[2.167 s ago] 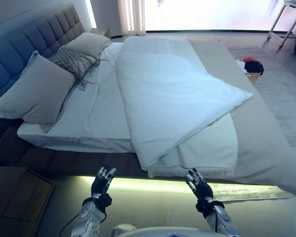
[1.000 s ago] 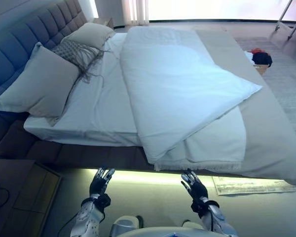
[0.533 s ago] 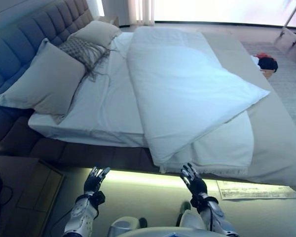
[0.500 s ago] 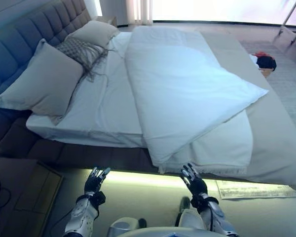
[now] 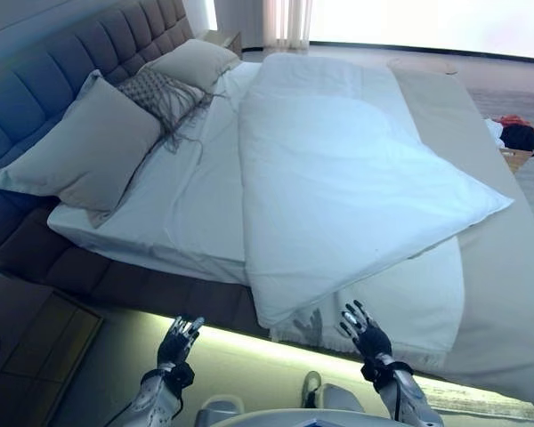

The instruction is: Make the bed neatly

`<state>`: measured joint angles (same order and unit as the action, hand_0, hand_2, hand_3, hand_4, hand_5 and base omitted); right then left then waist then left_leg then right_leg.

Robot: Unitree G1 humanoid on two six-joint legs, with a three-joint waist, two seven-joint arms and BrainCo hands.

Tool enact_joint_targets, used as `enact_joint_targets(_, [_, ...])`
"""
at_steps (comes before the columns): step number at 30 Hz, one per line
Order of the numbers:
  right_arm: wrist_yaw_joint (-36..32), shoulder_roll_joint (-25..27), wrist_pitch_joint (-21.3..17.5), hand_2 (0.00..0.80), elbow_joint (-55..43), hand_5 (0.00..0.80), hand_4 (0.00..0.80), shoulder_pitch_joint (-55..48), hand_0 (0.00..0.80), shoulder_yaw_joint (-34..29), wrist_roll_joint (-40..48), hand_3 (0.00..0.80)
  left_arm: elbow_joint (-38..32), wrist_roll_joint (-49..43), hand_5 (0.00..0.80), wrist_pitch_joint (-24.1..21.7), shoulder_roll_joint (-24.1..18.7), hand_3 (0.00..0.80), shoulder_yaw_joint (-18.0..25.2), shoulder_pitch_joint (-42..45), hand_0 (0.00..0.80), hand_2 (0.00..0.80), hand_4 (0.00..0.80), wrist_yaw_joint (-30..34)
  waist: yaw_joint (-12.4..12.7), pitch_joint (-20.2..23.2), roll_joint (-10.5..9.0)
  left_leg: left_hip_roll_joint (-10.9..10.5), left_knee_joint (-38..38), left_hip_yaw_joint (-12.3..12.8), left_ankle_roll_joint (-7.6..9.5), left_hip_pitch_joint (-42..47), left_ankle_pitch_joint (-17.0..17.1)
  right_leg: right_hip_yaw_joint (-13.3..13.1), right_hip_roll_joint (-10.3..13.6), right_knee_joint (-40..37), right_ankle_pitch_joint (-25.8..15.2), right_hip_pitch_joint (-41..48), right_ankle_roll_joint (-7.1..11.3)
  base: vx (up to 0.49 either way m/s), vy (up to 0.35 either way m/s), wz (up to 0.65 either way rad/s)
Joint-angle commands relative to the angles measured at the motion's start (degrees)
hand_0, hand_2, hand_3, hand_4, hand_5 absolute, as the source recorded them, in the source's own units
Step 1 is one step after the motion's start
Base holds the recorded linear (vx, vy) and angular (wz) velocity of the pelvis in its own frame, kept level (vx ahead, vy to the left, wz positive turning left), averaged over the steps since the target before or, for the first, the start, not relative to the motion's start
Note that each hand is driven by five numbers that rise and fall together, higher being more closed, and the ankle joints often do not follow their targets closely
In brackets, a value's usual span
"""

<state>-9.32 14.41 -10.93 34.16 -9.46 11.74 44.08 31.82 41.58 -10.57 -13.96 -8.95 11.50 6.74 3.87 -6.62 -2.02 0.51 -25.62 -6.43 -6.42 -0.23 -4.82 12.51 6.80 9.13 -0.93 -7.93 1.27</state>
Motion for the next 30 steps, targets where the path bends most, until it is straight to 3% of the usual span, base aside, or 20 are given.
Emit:
enact_joint_targets(1, [0.21,2.32,-1.71,0.000,-3.97,0.000,0.000,0.07,0.000,-0.88,2.20,0.000,-5.99,0.71,0.000,-3.38,-0.37,0.000,-1.34,-0.61,0.000,0.000,0.000,1.35,-0.41,-0.27,-0.60,-5.40,-8.29,5.53,4.77,-2.41,9.24,-0.70,0.74,-4.99,-5.33,4.12,2.09,0.120,-0.109,0.09])
enact_joint_targets(5, [0.42,2.26,-1.04,0.000,-4.39,0.000,0.000,0.03,0.000,-0.60,4.15,0.000,-6.04,1.36,0.000,-3.11,-0.42,0.000,-3.01,-1.85,0.000,0.000,0.000,0.54,0.08,-0.58,0.25,-2.11,5.15,4.41,5.13,-2.83,11.31,-2.11,-2.63,-5.32,-3.77,5.37,1.79,0.149,-0.042,0.05])
enact_joint_targets(11, [3.09,1.47,-0.17,0.000,-7.25,0.000,0.000,-0.05,0.000,1.20,4.74,0.000,-6.33,0.09,0.000,-1.26,-0.06,0.000,-1.62,-1.56,0.000,0.000,0.000,-0.28,5.17,-1.80,1.72,5.09,24.08,1.57,-0.56,-8.59,23.05,-0.62,-4.91,-7.56,0.47,12.61,1.32,0.227,-0.015,0.08])
enact_joint_targets(16, [3.09,1.92,1.00,0.000,-8.57,0.000,0.000,-2.15,0.000,0.47,3.70,0.000,-5.99,0.01,0.000,-0.74,-0.14,0.000,-0.31,-0.29,0.000,0.000,0.000,0.44,4.70,-1.29,3.82,8.62,26.63,2.17,-1.46,-9.19,25.00,-1.44,-4.37,-3.65,4.76,13.96,0.36,0.252,0.110,-0.11])
enact_joint_targets(24, [1.35,1.36,2.13,0.000,-6.13,0.000,0.000,-4.15,0.000,-0.64,2.64,0.000,-5.05,2.17,0.000,1.05,-1.19,0.000,0.00,0.45,0.000,0.000,0.000,-0.13,3.02,-0.82,6.12,8.38,28.49,3.57,-0.97,-6.42,20.98,-3.01,-1.85,1.45,8.52,14.99,1.25,0.325,0.216,-0.46])
enact_joint_targets(28, [2.62,0.98,0.31,0.000,-6.75,0.000,0.000,-2.62,0.000,1.75,3.34,0.000,-3.33,2.96,0.000,0.78,-1.71,0.000,0.39,-1.05,0.000,0.000,0.000,0.99,4.39,-1.52,5.60,4.53,21.79,2.37,0.96,-9.62,15.00,-2.49,3.13,5.44,9.56,14.15,3.24,0.256,0.269,0.09])
enact_joint_targets(29, [4.05,0.29,0.69,0.000,-7.02,0.000,0.000,-2.77,0.000,1.76,2.86,0.000,-2.93,2.15,0.000,1.04,-1.75,0.000,0.67,-0.79,0.000,0.000,0.000,0.17,4.58,-1.50,5.36,3.61,21.00,2.59,1.46,-9.32,14.29,-2.67,4.54,6.31,9.79,14.84,3.99,0.448,0.342,0.12])
enact_joint_targets(30, [6.22,-0.98,1.80,0.000,-7.89,0.000,0.000,-3.55,0.000,0.94,3.55,0.000,-3.17,-0.58,0.000,1.42,-1.94,0.000,0.90,-0.64,0.000,0.000,0.000,-0.85,4.56,-0.90,4.47,1.89,17.62,4.46,2.52,-10.13,12.40,-3.30,6.35,6.07,9.61,16.63,5.50,0.396,0.288,0.09])
